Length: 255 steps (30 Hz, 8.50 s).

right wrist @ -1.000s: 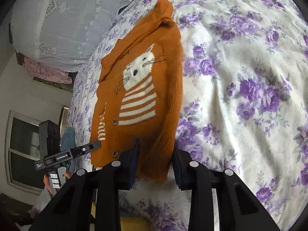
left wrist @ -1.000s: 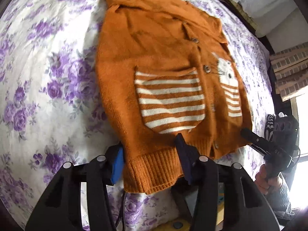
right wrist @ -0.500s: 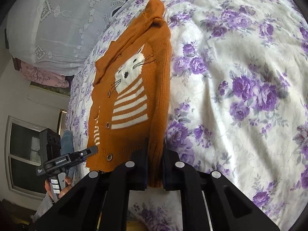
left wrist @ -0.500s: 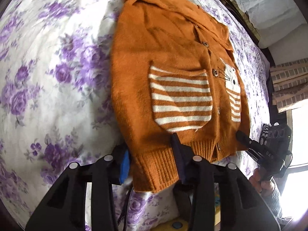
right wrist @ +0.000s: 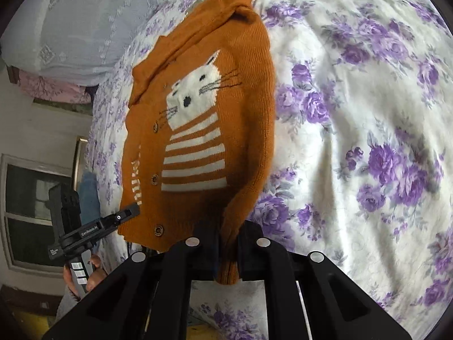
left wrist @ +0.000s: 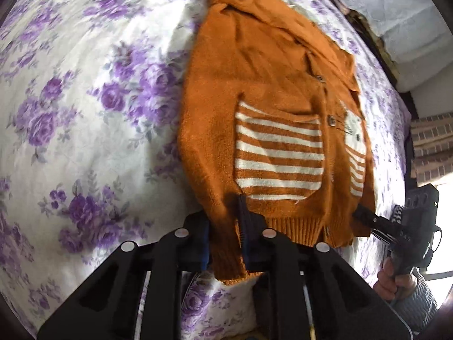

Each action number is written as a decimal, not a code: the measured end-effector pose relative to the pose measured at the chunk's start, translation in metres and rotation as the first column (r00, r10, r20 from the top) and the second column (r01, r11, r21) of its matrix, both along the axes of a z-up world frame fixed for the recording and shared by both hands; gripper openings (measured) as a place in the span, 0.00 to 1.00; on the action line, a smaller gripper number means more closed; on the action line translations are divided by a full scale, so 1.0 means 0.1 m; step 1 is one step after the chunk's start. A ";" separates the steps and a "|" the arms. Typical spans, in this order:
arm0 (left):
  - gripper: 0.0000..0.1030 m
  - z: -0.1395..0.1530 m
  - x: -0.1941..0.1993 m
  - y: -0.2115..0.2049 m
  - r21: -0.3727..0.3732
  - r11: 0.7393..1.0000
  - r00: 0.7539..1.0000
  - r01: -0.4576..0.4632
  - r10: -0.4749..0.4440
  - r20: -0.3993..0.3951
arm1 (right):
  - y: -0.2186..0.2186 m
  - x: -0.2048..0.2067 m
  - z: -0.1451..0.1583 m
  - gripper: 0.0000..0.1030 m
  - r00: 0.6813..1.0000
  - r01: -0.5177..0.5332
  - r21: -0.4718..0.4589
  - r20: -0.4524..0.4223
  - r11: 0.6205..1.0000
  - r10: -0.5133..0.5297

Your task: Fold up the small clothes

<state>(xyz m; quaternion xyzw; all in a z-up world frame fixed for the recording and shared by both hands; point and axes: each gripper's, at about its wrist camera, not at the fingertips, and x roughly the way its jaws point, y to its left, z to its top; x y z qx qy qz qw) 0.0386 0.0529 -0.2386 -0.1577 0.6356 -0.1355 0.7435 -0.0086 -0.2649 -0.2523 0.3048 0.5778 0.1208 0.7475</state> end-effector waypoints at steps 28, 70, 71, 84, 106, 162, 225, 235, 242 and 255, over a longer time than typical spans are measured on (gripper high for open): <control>0.67 0.04 0.10 -0.22 -0.086 0.994 0.997 0.072 -0.075 -0.034 | -0.42 -0.32 -0.52 0.08 0.955 0.296 0.452 -0.111 0.841 -0.277; 0.08 0.00 0.08 0.23 -0.140 0.985 0.994 0.102 -0.108 -0.032 | -0.19 -0.54 -0.14 0.42 0.957 0.270 0.214 0.050 0.939 -0.287; 0.11 -0.03 0.10 0.23 -0.134 0.986 0.994 0.097 -0.103 -0.043 | -0.17 -0.52 -0.15 0.42 0.957 0.270 0.213 0.051 0.939 -0.287; 0.04 0.38 0.13 0.18 -0.087 0.985 0.986 0.150 -0.142 0.085 | -0.08 -0.52 0.29 0.06 0.942 0.253 0.189 0.174 0.949 -0.286; 0.04 0.82 0.55 -0.07 -0.069 0.970 0.962 0.233 -0.219 0.166 | -0.10 -0.16 0.72 0.06 0.932 0.241 0.154 0.240 0.958 -0.273; 0.14 0.46 2.55 -0.27 0.117 0.993 0.987 0.027 -0.045 0.154 | -0.65 2.27 0.26 0.10 0.930 0.295 0.193 0.165 0.936 -0.327; 0.96 0.22 2.72 -0.64 0.444 0.895 0.969 -0.036 -0.077 0.234 | 0.03 2.70 0.29 0.27 0.961 0.143 -0.142 0.258 0.979 -0.103; 0.96 0.33 2.62 -0.64 0.456 0.889 0.967 -0.043 -0.077 0.241 | 0.13 2.23 0.66 0.47 0.942 0.122 -0.216 0.331 0.969 -0.045; 0.96 0.25 2.54 -0.54 0.449 0.892 0.971 -0.048 -0.064 0.229 | 0.14 1.92 0.33 0.51 0.962 0.106 -0.212 0.270 0.972 -0.046; 0.96 0.51 2.28 -0.55 0.410 0.911 0.960 -0.041 -0.078 0.269 | 0.30 1.73 0.62 0.54 0.940 0.079 -0.226 0.342 0.971 0.004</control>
